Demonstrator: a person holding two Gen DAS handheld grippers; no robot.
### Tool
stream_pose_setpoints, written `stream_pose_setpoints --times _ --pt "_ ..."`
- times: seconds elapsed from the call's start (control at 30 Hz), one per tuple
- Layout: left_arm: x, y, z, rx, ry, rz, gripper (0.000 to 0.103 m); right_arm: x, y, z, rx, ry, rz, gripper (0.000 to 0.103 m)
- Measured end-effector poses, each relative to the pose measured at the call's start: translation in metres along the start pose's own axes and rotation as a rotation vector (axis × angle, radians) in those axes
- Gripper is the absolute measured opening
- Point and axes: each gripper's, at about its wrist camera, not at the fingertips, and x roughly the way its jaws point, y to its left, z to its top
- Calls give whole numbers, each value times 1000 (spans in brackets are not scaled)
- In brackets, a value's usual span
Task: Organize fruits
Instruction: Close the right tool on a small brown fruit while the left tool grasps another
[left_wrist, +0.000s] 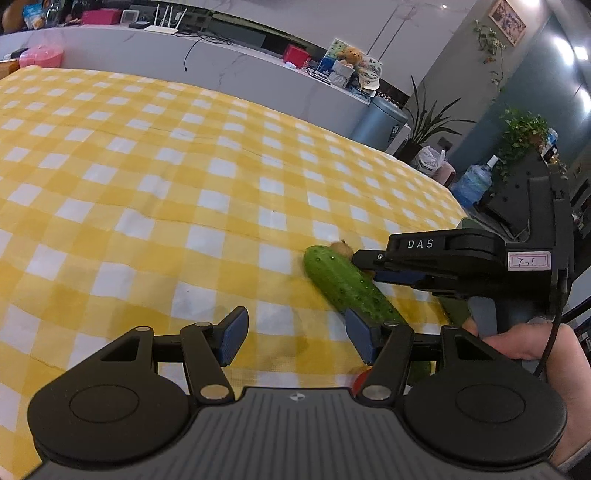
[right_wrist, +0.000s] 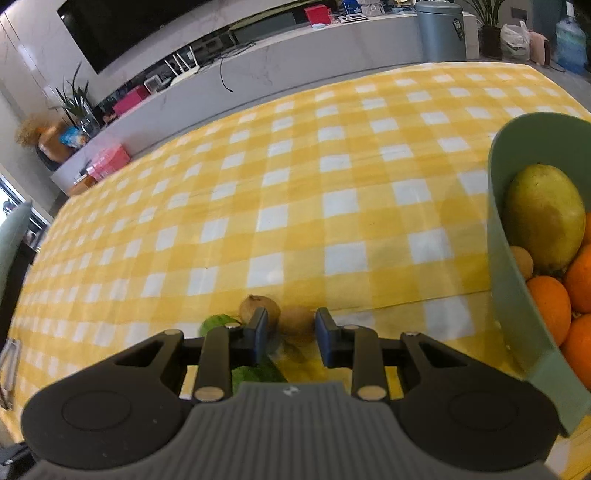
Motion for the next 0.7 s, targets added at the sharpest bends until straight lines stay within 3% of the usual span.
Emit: stream_pose_setpoints --times 0.2,0.3,0.43,0.6,0.7 --pt "5 -2 -3 15 8 28 71 7 -4 1 -18 2 -1 21" --pt "5 -2 -4 14 5 26 71 -6 -1 0 -63 -20 -34 21" --pt "5 -1 -4 14 6 24 71 -17 -2 -2 -123 13 -111 21" --pt "4 -1 -4 14 7 26 71 1 2 -3 -163 57 -129 21" --pt "5 -1 -4 14 2 25 71 4 3 -2 -178 38 -133 21"
